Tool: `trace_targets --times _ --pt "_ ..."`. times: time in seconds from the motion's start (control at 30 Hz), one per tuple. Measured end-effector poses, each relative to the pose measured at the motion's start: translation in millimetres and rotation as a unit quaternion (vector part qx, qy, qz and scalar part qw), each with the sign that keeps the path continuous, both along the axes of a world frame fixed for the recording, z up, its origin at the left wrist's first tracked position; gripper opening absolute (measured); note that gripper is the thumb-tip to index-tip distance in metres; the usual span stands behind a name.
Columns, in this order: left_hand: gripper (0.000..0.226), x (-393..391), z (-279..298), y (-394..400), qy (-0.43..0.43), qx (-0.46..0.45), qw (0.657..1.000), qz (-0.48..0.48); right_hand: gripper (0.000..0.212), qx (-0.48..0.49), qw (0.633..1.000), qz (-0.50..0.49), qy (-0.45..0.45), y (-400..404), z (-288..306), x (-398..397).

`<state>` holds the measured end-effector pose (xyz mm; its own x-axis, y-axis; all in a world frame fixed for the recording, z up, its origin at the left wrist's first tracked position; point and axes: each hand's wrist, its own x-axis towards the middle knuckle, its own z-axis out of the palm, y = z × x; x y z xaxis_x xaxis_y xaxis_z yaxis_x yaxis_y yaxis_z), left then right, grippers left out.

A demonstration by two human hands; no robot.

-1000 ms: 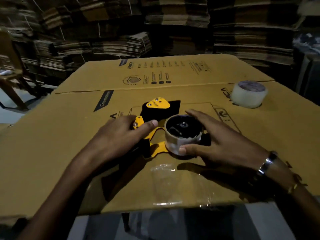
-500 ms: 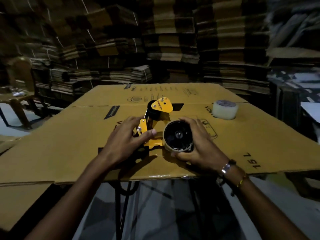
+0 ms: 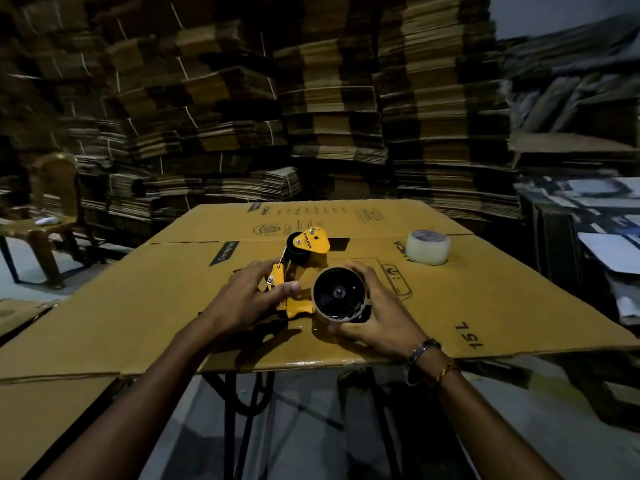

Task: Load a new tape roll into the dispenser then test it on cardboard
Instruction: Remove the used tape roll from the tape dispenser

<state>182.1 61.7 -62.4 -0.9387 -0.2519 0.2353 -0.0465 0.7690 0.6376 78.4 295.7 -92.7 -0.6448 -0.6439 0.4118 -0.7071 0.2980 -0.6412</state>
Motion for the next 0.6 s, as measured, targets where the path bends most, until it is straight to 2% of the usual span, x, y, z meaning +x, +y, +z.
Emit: trace_targets --times 0.03,0.13,0.17,0.27,0.37,0.5,0.6 --pt "0.087 -1 2 -3 -0.026 0.021 0.999 -0.007 0.099 -0.004 1.000 -0.002 -0.004 1 0 0" --pt "0.113 -5 11 -12 -0.084 0.047 0.995 -0.031 0.093 -0.013 1.000 -0.005 0.000 1 -1 1" --pt "0.113 -6 13 -13 -0.096 0.054 0.993 -0.040 0.092 -0.015 1.000 -0.005 0.002 2 -2 2" --pt "0.082 -10 18 -12 -0.115 0.077 0.989 -0.047 0.088 -0.017 1.000 -0.004 -0.004 2 0 3" --pt "0.060 -15 14 -8 -0.106 0.068 0.992 -0.027 0.083 -0.020 1.000 -0.008 -0.024 2 1 4" --pt "0.053 -20 9 -1 -0.064 0.008 0.998 -0.002 0.077 -0.015 0.999 -0.011 -0.046 2 1 4" --pt "0.066 -21 8 3 -0.072 -0.037 0.997 0.010 0.077 -0.007 0.998 -0.015 -0.056 3 0 2"
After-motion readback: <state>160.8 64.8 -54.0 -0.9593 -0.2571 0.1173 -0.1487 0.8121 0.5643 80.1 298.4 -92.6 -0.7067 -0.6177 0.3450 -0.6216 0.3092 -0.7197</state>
